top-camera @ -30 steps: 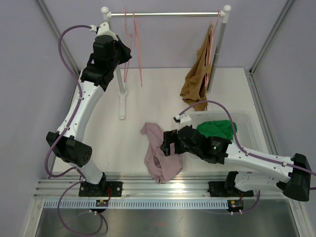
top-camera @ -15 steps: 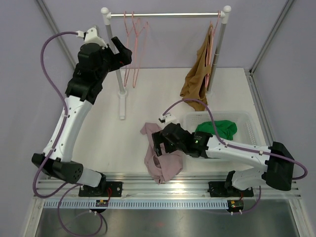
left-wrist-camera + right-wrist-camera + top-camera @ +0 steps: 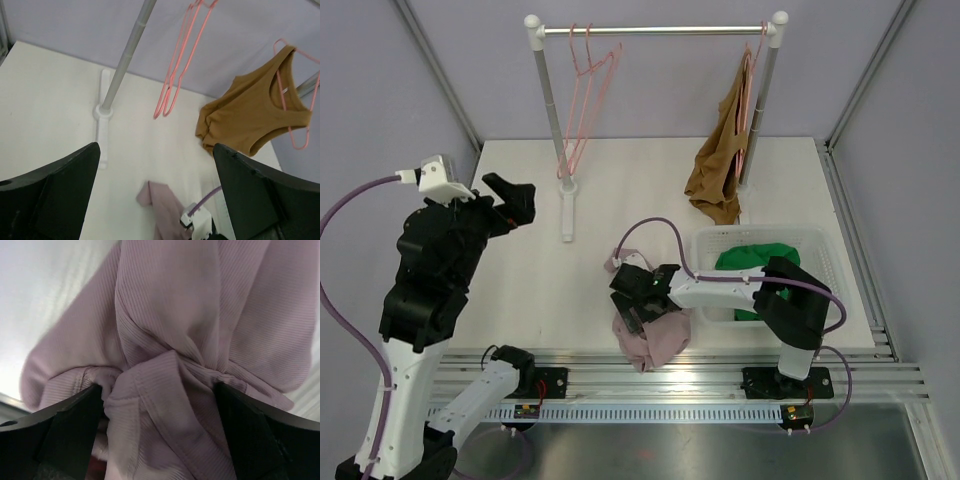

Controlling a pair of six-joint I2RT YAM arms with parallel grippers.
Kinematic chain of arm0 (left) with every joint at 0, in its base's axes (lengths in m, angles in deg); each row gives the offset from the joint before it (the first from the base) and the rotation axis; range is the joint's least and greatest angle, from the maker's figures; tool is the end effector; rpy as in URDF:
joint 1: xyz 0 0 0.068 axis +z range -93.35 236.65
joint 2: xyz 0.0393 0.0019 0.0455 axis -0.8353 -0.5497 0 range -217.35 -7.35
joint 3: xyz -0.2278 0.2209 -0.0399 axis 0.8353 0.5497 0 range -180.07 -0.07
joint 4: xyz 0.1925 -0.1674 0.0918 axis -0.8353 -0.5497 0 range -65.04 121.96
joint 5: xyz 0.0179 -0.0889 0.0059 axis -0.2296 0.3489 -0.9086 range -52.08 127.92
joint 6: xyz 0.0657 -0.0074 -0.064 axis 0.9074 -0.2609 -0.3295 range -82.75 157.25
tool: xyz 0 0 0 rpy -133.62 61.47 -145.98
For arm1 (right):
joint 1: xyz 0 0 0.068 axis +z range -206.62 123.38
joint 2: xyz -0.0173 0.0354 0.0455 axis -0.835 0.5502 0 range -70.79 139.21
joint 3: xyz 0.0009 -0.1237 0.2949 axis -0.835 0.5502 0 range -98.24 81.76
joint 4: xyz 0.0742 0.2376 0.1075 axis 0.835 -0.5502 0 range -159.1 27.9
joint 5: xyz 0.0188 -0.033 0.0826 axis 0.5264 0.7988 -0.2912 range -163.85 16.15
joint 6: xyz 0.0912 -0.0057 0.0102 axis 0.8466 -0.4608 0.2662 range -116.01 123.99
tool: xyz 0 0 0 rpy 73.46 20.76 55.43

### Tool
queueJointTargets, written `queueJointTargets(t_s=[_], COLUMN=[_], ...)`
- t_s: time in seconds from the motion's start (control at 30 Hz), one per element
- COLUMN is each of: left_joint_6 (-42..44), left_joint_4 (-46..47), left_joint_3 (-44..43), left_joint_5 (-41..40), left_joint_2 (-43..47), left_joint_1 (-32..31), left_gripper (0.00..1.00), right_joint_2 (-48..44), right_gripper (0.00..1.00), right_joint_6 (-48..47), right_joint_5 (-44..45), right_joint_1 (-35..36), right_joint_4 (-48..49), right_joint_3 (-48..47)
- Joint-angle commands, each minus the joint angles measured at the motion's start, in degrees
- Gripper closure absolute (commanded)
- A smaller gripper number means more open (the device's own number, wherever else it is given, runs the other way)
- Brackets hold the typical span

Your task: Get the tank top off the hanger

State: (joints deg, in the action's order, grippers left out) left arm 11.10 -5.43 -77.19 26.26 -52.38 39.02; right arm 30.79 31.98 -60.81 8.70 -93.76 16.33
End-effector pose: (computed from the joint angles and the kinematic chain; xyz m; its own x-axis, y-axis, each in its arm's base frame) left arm 0.1366 -0.0260 0.5066 -0.1254 -0.4132 -0.9020 0.0553 0.9048 -0.4222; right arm 0.1767 0.3399 0.1743 -0.7402 -0.5157 -0.4315 -0.5689 0.8224 -0.0072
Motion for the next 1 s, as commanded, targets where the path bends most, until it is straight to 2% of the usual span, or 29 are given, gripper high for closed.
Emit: queueJointTargets(t_s=[0.0,0.03,0.1,0.17,0.2,0.27,0.3,0.47,0.7,0.8,0.97], left_joint_6=[4.0,5.6,7.4,9.8,10.5,11.6,11.7,11.7,11.7,11.7,11.7], left_joint_4=[-4.5,-4.7,-4.5,-3.4,-2.0,-0.6,0.6,1.9,2.3,2.1,1.9], left_joint_3=[4.3,4.9,7.6,10.3,13.3,16.6,18.0,23.9,24.9,24.8,24.7], left_joint_5=[-0.1,0.0,0.5,0.8,0.9,0.6,0.2,-4.3,-7.1,-7.5,-8.0], left_joint_2=[2.0,2.6,4.1,6.6,7.7,10.5,11.4,14.9,17.2,17.0,17.3], left_joint_1=[0.2,0.2,0.2,0.2,0.2,0.2,0.2,0.2,0.2,0.2,0.2], left_gripper=[0.01,0.01,0.01,0.01,0.01,0.01,0.01,0.01,0.01,0.01,0.01], right_joint_2=[4.2,4.4,4.9,4.5,3.2,1.2,-1.4,-10.2,-24.3,-27.7,-32.7], right_gripper=[0.00,0.01,0.16,0.40,0.68,0.95,0.99,1.00,1.00,1.00,1.00], right_joint_6=[-0.7,-0.8,-1.7,-2.0,-2.8,-4.2,-4.3,-6.0,-5.9,-4.4,0.8], right_joint_5=[1.6,0.5,-2.6,-3.1,-3.4,-4.1,-2.8,2.0,20.9,30.2,41.0], right_joint_1=[1.0,1.0,1.0,1.0,1.0,1.0,1.0,1.0,0.8,-0.3,-2.8], right_joint_4=[-4.1,-3.4,-1.1,0.5,1.1,2.6,2.5,-2.6,-15.8,-24.1,-35.7], right_joint_3=[-3.0,-2.7,-2.1,-1.6,-1.5,-1.2,-1.5,-5.9,-17.2,-24.9,-29.2])
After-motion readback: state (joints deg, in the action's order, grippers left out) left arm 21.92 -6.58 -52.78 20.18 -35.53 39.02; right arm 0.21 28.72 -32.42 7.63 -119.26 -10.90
